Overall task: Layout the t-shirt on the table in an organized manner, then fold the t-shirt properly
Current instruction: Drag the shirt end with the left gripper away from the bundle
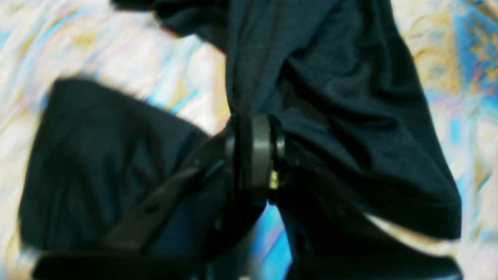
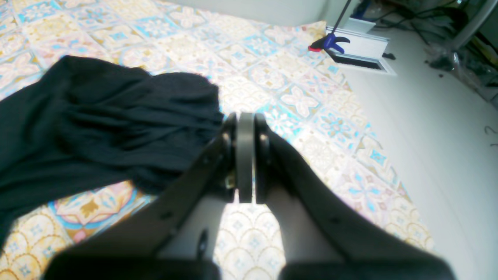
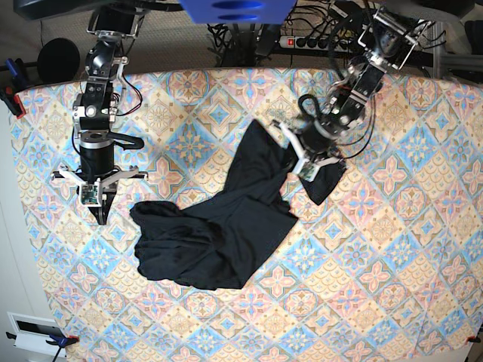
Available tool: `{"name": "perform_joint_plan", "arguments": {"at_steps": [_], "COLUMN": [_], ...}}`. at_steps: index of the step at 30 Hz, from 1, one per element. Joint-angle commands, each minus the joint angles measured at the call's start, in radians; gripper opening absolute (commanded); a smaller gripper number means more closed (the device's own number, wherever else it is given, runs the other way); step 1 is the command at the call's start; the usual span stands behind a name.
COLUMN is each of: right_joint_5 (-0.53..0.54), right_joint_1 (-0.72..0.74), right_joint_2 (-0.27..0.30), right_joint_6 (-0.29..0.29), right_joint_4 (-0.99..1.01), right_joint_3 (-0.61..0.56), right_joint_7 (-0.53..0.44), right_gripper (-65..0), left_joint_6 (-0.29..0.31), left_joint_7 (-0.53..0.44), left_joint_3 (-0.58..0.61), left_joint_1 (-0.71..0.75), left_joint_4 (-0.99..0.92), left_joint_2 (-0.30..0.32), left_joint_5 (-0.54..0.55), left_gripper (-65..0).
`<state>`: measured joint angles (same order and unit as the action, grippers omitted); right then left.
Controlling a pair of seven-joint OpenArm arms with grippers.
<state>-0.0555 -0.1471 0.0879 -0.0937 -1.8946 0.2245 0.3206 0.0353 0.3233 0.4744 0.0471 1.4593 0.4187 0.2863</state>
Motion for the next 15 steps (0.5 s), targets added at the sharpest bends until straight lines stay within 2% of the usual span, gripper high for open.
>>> {"name": "perform_joint_plan", "arguments": {"at_steps": [1,8,15], "right_joint_5": [0.001,0.001,0.001], "right_joint_1": [0.011,0.011,0.011], "right_joint_2": [0.008,0.008,0.008], "right_joint_6": [0.005,0.005,0.005], "right_joint_4": [-0.016,-0.016,-0.016], "right_joint_3": [0.002,0.002,0.002], "right_joint_7": [-0.031,-0.031,-0.030], "right_gripper": [-65.0,-65.0,-65.0], "left_joint_6": [-0.022,-0.022,-0.022], "left_joint_7": [0.098,0.098,0.099], "left_joint_3": [-0.022,-0.154,-0.205], "left_joint_1": [0.037,0.161,0.201], "left_joint_4": [0.019,0.126,0.165], "left_joint_2": [0.033,0.059,0.059], "left_joint_5": [-0.015,-0.015,-0.015], "left_gripper": [-65.0,-65.0,-65.0]}}
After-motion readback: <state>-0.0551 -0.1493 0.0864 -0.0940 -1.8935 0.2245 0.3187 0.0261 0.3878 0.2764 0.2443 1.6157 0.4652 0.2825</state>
